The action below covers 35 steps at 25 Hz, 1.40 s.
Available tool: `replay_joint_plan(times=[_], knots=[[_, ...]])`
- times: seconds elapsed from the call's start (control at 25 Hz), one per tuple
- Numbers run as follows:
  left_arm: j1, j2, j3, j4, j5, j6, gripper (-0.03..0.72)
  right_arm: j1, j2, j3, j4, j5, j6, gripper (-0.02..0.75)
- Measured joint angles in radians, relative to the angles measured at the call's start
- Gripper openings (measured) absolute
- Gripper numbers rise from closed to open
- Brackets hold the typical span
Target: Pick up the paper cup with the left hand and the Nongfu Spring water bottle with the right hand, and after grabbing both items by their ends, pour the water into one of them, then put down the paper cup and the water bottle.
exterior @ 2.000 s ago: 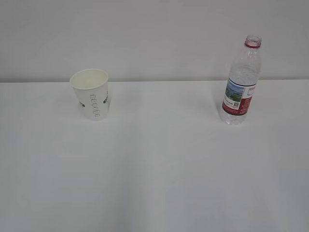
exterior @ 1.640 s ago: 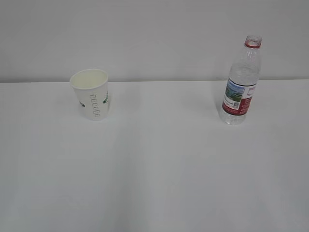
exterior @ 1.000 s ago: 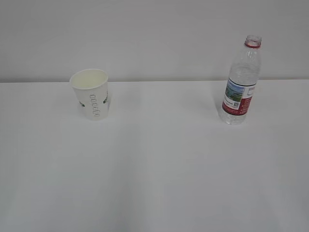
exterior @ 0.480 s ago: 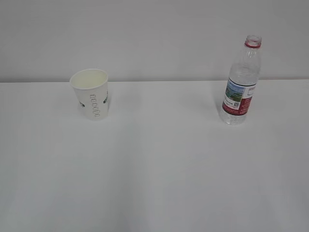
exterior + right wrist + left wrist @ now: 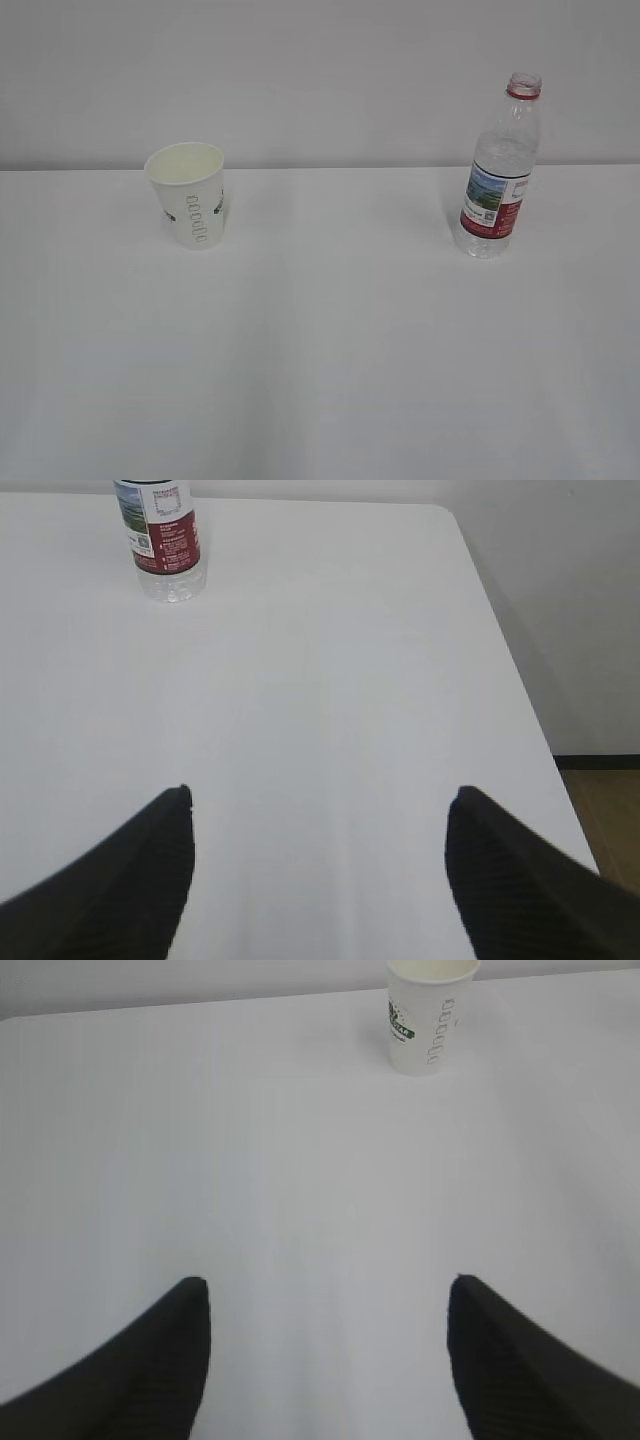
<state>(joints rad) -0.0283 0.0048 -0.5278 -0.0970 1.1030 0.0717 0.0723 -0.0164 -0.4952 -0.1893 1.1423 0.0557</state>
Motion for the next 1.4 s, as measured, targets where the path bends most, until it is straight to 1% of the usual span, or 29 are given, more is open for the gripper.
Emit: replay_joint_plan(times=[0.24,0.4,0.72,0.88,1.08,1.4], knots=[[0.0,0.0,-0.014,-0.001,-0.032,0.0,0.536,0.0,0.0,-0.016,0.0,-0.023,0.0,0.589],[0.0,0.0,-0.037,-0.001,-0.137,0.0,0.535,0.0,0.0,-0.039,0.0,-0.083,0.0,0.589],[0.0,0.0,-0.039,0.014,-0.328,0.0,0.527,0.0,0.0,-0.039,-0.002,-0.254,0.0,0.589],[0.0,0.0,-0.039,0.04,-0.394,0.0,0.519,0.0,0.0,-0.039,-0.029,-0.355,-0.002,0.589],[0.0,0.031,-0.039,0.047,-0.455,0.0,0.517,0.0,0.006,-0.041,-0.046,-0.447,-0.002,0.588],[0.0,0.156,-0.039,0.047,-0.585,0.0,0.517,0.0,0.143,-0.041,-0.048,-0.61,-0.002,0.589]])
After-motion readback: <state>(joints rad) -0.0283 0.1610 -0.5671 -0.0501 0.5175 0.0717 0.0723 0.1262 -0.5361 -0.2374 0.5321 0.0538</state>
